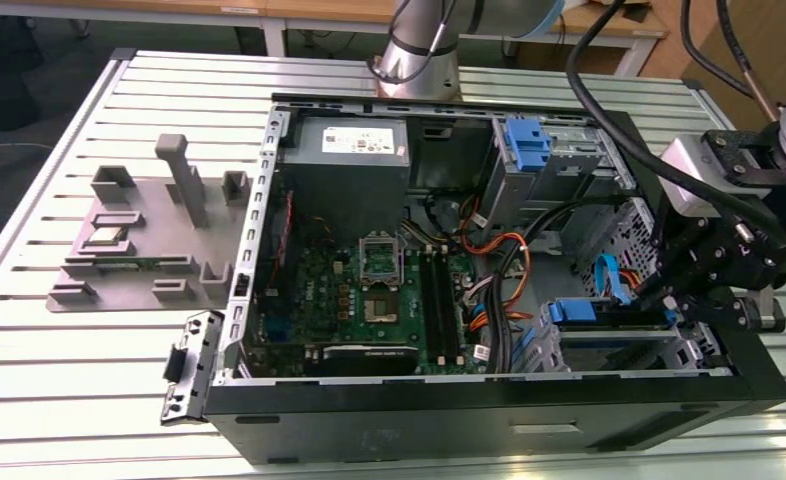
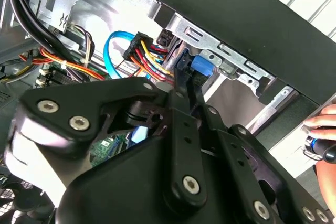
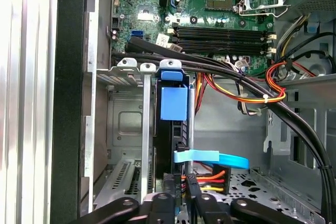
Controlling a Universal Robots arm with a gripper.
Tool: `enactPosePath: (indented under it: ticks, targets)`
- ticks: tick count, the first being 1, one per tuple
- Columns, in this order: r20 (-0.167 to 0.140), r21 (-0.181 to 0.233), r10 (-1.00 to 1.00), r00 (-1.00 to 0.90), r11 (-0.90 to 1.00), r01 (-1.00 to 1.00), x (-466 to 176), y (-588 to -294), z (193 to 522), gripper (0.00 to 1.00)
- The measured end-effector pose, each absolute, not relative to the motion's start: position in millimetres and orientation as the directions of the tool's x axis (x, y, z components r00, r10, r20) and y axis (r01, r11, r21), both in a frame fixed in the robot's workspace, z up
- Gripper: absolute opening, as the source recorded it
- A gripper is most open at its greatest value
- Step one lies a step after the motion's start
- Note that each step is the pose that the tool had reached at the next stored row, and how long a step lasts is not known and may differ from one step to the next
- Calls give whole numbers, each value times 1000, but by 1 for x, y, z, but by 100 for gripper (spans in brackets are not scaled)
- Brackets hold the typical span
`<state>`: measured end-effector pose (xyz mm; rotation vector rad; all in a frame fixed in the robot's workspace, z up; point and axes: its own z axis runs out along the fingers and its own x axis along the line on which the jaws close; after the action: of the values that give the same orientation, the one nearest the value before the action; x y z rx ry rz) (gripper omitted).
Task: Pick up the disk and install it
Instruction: 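Insert the second disk wire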
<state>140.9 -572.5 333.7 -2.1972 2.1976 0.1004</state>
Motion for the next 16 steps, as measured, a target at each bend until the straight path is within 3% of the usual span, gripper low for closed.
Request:
enactPosePath:
  ticks: [2, 16]
  targets:
    - [-69, 23, -998, -1, -1, -1000, 141, -573, 334, 16]
    - [-72, 11, -997, 0, -1, -1000, 134, -571, 335, 16]
